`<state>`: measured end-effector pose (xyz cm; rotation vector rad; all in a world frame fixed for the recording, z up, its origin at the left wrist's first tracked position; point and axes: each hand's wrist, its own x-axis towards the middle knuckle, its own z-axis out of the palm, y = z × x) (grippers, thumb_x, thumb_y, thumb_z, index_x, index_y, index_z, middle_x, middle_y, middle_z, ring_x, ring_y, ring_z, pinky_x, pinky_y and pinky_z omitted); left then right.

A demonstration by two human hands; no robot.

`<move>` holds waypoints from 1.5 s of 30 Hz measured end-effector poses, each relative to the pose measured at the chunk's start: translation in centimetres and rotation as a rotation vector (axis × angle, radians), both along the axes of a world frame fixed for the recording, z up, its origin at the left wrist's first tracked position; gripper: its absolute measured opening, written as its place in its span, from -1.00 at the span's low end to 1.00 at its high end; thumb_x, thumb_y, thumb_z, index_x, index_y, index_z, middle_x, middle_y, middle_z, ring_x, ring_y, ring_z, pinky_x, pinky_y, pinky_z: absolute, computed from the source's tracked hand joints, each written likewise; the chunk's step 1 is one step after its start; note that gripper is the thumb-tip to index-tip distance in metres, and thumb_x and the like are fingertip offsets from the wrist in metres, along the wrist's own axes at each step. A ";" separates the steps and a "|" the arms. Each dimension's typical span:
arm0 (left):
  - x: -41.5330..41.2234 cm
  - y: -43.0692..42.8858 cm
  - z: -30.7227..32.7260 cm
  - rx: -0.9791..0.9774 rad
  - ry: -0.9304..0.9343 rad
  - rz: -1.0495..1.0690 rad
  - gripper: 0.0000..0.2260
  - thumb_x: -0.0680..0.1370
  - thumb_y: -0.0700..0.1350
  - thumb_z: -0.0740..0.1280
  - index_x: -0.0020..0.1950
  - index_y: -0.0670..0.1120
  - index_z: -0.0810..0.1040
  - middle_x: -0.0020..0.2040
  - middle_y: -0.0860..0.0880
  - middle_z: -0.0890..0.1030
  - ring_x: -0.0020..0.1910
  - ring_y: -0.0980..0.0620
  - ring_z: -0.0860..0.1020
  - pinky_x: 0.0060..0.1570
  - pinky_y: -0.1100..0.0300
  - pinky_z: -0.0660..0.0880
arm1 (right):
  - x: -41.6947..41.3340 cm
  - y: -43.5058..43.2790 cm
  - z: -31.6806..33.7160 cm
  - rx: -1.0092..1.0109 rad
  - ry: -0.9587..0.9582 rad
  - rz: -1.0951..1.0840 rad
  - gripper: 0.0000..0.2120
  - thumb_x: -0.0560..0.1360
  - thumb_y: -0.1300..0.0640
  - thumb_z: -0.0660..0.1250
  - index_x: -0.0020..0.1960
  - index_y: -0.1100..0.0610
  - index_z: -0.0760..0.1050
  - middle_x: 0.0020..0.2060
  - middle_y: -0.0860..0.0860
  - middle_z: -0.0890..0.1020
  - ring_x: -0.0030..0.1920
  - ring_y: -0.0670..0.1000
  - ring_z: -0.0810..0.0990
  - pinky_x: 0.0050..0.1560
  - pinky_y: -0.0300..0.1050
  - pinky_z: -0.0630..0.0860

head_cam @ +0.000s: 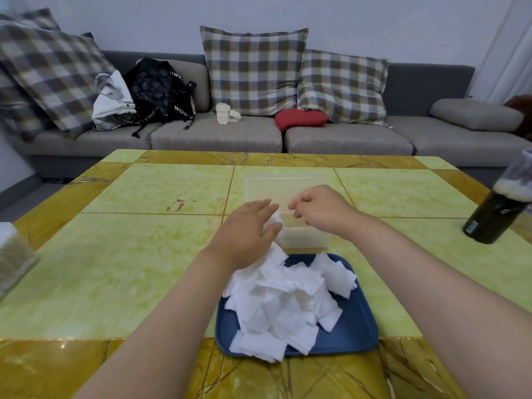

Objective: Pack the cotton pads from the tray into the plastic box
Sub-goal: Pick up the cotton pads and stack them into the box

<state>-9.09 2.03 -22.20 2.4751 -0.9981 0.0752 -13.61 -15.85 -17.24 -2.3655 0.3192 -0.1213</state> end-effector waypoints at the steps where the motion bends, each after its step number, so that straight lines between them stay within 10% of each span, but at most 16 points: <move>1: -0.4 0.0 0.4 -0.041 -0.031 0.010 -0.56 0.68 0.08 0.12 0.57 0.04 0.31 0.58 0.07 0.29 0.56 0.08 0.17 0.49 0.13 0.12 | -1.0 -0.2 0.4 -0.035 -0.005 0.037 -0.77 0.57 0.25 0.25 0.06 0.10 0.68 -0.11 -0.10 0.66 -0.24 -0.18 0.52 -0.16 -0.23 0.48; 13: -6.0 -1.8 2.4 0.062 0.364 -0.030 -0.71 0.59 0.00 0.33 0.30 0.03 0.59 0.15 0.12 0.63 0.06 0.13 0.57 0.00 0.29 0.45 | -7.4 -2.4 -2.5 -0.439 0.366 0.113 -0.54 0.36 -0.03 0.58 0.22 0.04 0.61 0.06 -0.05 0.65 0.05 0.00 0.61 0.03 -0.09 0.59; 18: -6.2 -1.8 2.5 0.135 0.424 -0.001 -0.67 0.58 0.00 0.33 0.35 0.01 0.55 0.17 0.08 0.63 0.12 0.09 0.56 0.03 0.27 0.46 | -8.0 -3.4 -1.8 -0.214 0.284 0.050 -0.77 0.41 0.09 0.54 -0.33 0.13 0.56 -0.39 -0.04 0.51 -0.35 -0.02 0.46 -0.34 -0.17 0.38; 30: -6.8 -2.9 4.1 -0.557 0.830 0.131 -0.91 0.54 -0.20 0.45 -0.11 -0.21 0.62 -0.24 -0.13 0.69 -0.29 0.04 0.67 -0.06 0.09 0.64 | -8.7 -2.8 0.8 0.576 0.019 -0.040 -0.85 0.54 0.11 0.45 0.02 0.19 0.68 -0.29 0.01 0.70 -0.43 -0.07 0.58 -0.39 -0.16 0.42; 36: -6.4 -2.5 4.0 -0.764 0.965 0.173 -0.90 0.59 -0.19 0.38 0.07 -0.16 0.66 0.04 -0.18 0.73 -0.03 -0.09 0.71 -0.08 0.16 0.66 | -8.3 -2.4 0.5 0.686 0.036 -0.027 -0.83 0.57 0.11 0.42 0.07 0.19 0.66 -0.13 0.05 0.71 -0.31 0.03 0.65 -0.36 -0.15 0.41; 45: -5.1 0.4 3.9 -0.828 0.776 0.345 -0.87 0.62 -0.19 0.33 0.09 -0.21 0.62 -0.01 -0.21 0.69 -0.18 -0.07 0.69 -0.15 0.17 0.67 | -7.7 0.0 0.4 0.008 0.082 0.248 -0.76 0.52 0.25 0.35 0.11 0.04 0.68 -0.02 -0.08 0.69 -0.28 -0.23 0.58 -0.25 -0.39 0.50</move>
